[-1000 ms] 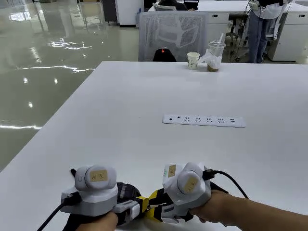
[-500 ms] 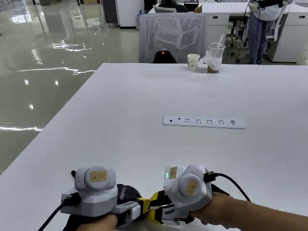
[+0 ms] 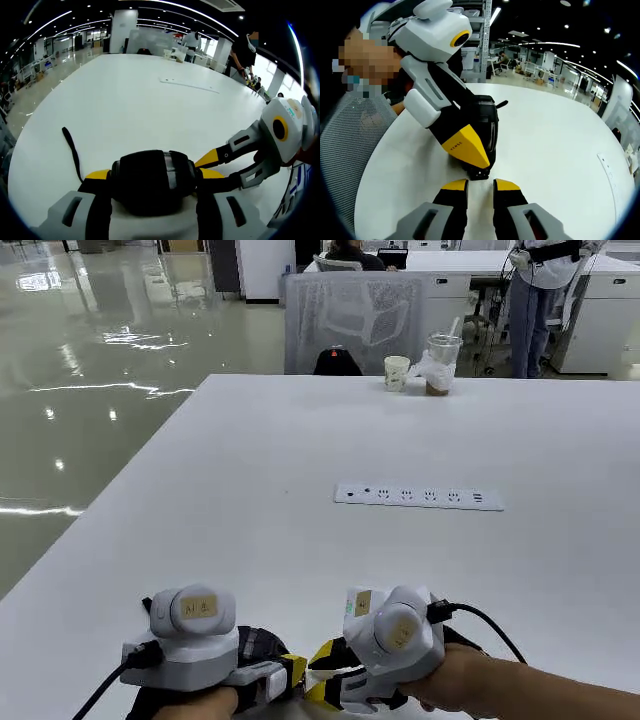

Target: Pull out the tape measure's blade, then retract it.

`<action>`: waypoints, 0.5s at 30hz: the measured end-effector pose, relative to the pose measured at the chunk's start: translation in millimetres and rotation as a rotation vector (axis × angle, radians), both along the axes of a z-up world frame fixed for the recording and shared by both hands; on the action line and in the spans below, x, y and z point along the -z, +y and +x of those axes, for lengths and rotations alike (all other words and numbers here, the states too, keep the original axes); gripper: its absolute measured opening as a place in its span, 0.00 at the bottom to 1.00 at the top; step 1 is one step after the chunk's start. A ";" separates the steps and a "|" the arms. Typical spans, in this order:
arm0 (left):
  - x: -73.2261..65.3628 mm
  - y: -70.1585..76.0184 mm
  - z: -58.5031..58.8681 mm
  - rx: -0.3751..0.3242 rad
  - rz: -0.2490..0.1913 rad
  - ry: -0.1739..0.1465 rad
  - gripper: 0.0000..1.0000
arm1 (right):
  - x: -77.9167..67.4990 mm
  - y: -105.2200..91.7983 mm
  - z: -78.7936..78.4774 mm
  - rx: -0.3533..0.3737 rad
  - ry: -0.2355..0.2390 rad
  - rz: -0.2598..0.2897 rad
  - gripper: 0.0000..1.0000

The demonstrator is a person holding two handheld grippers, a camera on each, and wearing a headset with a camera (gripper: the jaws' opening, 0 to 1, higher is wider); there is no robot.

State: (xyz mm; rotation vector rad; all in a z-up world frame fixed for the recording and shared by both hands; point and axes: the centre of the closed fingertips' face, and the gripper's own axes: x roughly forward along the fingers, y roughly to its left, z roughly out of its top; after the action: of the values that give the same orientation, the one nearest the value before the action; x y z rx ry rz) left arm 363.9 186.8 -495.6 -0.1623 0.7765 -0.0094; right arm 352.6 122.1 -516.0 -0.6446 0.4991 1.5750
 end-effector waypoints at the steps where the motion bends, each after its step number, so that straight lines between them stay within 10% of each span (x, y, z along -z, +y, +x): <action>1: 0.0 -0.2 -0.2 0.002 0.003 0.000 0.64 | -0.2 -1.6 0.2 0.003 -0.002 -0.001 0.16; 15: -2.5 -2.6 -6.7 0.031 0.017 0.003 0.66 | -10.1 -31.6 0.6 0.062 -0.013 0.003 0.22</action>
State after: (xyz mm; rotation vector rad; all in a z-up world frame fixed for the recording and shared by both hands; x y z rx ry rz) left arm 357.2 184.2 -493.1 -0.1343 0.7822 -0.0323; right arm 353.2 90.5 -505.9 -0.6314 0.5026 1.5117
